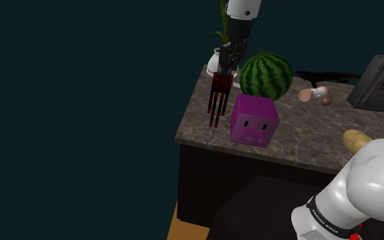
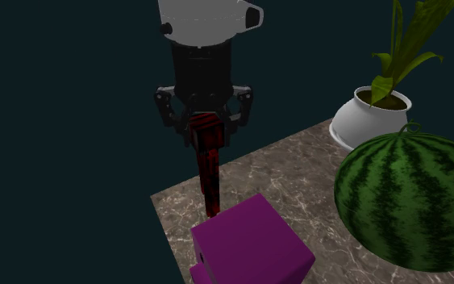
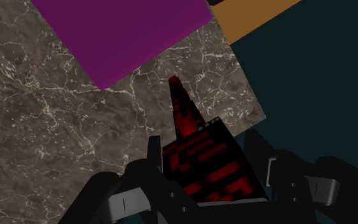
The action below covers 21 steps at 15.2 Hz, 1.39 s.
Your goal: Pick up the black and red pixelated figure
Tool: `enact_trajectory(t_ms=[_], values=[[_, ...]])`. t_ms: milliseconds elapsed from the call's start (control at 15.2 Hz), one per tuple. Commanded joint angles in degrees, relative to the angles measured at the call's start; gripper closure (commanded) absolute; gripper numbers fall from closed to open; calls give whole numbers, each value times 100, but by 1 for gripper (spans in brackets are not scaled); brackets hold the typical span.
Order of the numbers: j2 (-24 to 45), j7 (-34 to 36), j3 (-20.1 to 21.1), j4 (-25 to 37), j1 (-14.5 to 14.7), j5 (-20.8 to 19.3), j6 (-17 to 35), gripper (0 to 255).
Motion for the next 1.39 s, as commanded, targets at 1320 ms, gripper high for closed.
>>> enact_trajectory(t_ms=[1320], values=[[309,22,2,1499,-2,-13,-1203,255]])
